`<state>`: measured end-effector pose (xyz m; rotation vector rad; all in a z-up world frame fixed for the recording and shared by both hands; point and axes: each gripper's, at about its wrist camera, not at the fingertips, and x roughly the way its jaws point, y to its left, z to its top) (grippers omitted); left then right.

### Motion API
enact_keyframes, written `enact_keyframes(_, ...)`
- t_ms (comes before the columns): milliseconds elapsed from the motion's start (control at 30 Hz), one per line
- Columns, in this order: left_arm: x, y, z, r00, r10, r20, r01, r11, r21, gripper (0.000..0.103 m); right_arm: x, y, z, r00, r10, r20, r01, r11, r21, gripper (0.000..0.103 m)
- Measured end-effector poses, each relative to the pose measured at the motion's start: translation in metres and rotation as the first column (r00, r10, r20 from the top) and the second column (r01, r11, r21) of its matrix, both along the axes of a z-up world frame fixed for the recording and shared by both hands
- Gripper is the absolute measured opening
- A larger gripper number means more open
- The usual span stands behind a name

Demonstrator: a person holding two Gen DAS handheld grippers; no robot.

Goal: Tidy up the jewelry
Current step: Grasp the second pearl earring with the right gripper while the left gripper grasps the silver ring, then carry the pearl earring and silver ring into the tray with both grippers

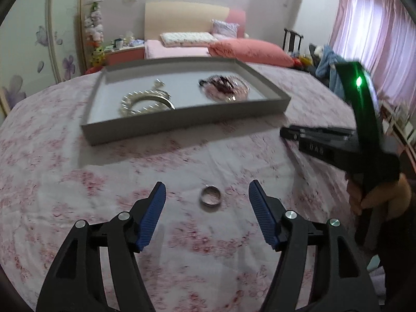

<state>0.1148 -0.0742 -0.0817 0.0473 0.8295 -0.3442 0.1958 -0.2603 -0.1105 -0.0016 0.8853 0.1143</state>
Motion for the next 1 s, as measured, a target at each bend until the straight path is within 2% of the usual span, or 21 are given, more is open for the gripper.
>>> enact_keyframes(133,0.006,-0.010,-0.010,1.000,0.003,-0.031,-0.002,0.999,0.036,0.065,0.000,0.000,0.000,1.000,0.000,-0.001,0.000,1.000,0.005,0.017)
enact_keyframes(200,0.008,-0.013,-0.013,0.999,0.009,-0.040,-0.007,0.999,0.048,0.060,-0.001,0.000,0.000,1.000,0.000,-0.001,0.000,1.000,0.008,0.017)
enact_keyframes(300,0.010,-0.013,-0.015,0.999,0.025,-0.043,-0.022,0.997,0.069,0.048,-0.001,-0.001,0.000,1.000,0.000,-0.001,0.000,1.000,0.009,0.017)
enact_keyframes(467,0.014,-0.005,-0.015,0.998,0.053,-0.034,-0.049,0.995,0.092,0.023,-0.002,0.001,0.000,1.000,0.000,0.001,0.000,1.000,-0.003,0.017)
enact_keyframes(533,0.016,0.001,-0.015,0.998,0.061,-0.032,-0.058,0.993,0.099,0.023,-0.002,0.004,0.000,1.000,0.010,-0.001,-0.010,1.000,0.003,0.017)
enact_keyframes(667,0.031,0.026,-0.014,0.990,0.136,-0.025,-0.132,0.984,0.119,0.023,-0.001,0.024,0.002,0.997,0.074,-0.013,-0.074,0.997,0.026,0.017)
enact_keyframes(767,0.041,0.045,-0.014,0.984,0.177,-0.028,-0.173,0.979,0.106,0.023,-0.001,0.041,0.003,0.994,0.114,-0.007,-0.113,0.993,0.015,0.017)
enact_keyframes(867,0.043,0.055,-0.014,0.982,0.182,-0.040,-0.180,0.982,0.060,0.023,-0.003,0.046,0.003,0.993,0.118,0.002,-0.118,0.993,0.005,0.017)
enact_keyframes(1000,0.044,0.053,-0.014,0.983,0.179,-0.041,-0.177,0.983,0.058,0.024,-0.003,0.043,0.003,0.994,0.114,-0.001,-0.114,0.993,0.025,0.017)
